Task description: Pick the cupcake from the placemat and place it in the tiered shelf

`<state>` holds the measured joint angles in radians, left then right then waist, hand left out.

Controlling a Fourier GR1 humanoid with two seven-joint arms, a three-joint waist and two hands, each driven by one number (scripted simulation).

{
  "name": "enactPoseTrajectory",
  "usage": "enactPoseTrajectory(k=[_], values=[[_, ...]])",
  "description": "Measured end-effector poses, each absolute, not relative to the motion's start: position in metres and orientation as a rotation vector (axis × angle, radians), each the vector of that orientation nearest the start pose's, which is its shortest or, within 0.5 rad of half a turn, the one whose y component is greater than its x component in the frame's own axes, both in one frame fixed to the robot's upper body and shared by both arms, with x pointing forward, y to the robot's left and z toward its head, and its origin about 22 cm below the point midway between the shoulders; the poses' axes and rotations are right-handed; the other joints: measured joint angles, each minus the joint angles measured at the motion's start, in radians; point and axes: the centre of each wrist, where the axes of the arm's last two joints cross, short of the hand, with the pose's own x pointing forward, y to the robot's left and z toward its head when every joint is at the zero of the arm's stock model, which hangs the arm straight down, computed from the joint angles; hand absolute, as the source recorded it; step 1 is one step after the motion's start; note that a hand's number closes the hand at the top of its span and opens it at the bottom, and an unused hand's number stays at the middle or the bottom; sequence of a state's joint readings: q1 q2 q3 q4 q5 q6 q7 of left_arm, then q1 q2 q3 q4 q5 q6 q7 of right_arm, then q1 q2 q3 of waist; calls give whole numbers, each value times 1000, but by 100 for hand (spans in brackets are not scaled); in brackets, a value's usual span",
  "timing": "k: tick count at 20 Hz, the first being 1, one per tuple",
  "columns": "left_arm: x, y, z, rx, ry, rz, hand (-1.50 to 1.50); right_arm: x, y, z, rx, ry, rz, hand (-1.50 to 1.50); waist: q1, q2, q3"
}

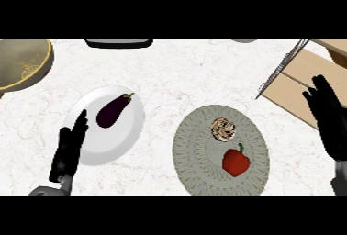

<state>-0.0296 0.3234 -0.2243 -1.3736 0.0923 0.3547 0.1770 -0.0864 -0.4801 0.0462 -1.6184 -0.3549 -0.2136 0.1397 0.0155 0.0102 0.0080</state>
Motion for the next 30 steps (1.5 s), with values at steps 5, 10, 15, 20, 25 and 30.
enactPoseTrajectory(k=[5,10,15,20,25,30], values=[[242,287,-18,334,-1286,-86,0,285,-259,71,-347,-1640,-60,150,20,-6,-8],[246,298,-8,318,-1328,-83,0,285,-281,36,-809,-1528,-168,-150,8,1,-21],[247,306,-1,272,-1343,-91,0,286,-216,-7,-968,-1498,-224,-150,34,-1,-18],[245,322,2,264,-1340,-90,0,286,-170,-40,-1047,-1416,-171,-150,31,-8,-20],[243,328,2,267,-1337,-79,0,288,-167,-63,-1119,-1234,-94,-150,13,-17,-27],[243,330,4,263,-1338,-77,0,297,-160,-68,-1119,-1027,25,-150,7,-25,-32]])
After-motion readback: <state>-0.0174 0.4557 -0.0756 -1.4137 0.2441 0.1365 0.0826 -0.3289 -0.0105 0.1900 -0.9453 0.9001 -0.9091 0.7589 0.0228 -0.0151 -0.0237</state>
